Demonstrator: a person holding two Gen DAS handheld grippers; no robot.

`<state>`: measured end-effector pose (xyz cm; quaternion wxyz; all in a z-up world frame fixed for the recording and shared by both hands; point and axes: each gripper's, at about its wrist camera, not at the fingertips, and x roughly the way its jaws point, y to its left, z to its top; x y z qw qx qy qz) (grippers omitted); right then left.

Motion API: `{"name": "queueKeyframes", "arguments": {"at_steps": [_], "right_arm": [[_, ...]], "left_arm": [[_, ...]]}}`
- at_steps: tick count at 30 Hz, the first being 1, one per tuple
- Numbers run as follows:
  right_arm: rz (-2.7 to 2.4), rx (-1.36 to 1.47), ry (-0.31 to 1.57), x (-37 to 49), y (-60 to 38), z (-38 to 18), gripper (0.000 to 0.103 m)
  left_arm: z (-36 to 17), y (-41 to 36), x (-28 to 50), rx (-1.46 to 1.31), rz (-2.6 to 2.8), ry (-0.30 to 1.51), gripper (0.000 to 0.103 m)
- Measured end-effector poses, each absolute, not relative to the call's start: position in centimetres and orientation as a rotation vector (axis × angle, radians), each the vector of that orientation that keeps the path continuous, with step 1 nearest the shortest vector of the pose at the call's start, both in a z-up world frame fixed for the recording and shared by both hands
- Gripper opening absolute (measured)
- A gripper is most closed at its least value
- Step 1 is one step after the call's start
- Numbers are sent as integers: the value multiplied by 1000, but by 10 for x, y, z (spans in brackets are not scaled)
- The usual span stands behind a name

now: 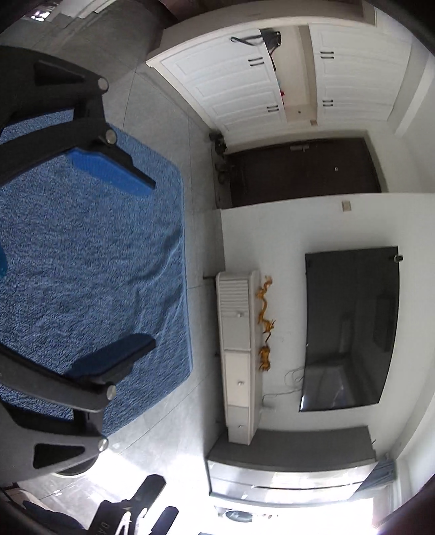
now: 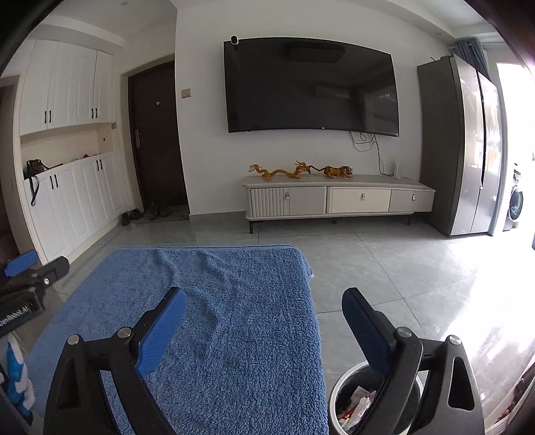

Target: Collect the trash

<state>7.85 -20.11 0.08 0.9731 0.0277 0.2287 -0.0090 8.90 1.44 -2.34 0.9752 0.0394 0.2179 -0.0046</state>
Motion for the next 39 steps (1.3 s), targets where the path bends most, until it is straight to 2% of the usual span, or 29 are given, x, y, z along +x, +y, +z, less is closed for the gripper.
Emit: {"name": "queueKeyframes", "arguments": {"at_steps": [11,39], "right_arm": [[-111,51,474,88,-208,-10,103],[-261,51,442,88,-230,-6,103]], "left_arm": [[-32,27,100,42,69,419,95],[-51,54,123,15,139,459,96]]}}
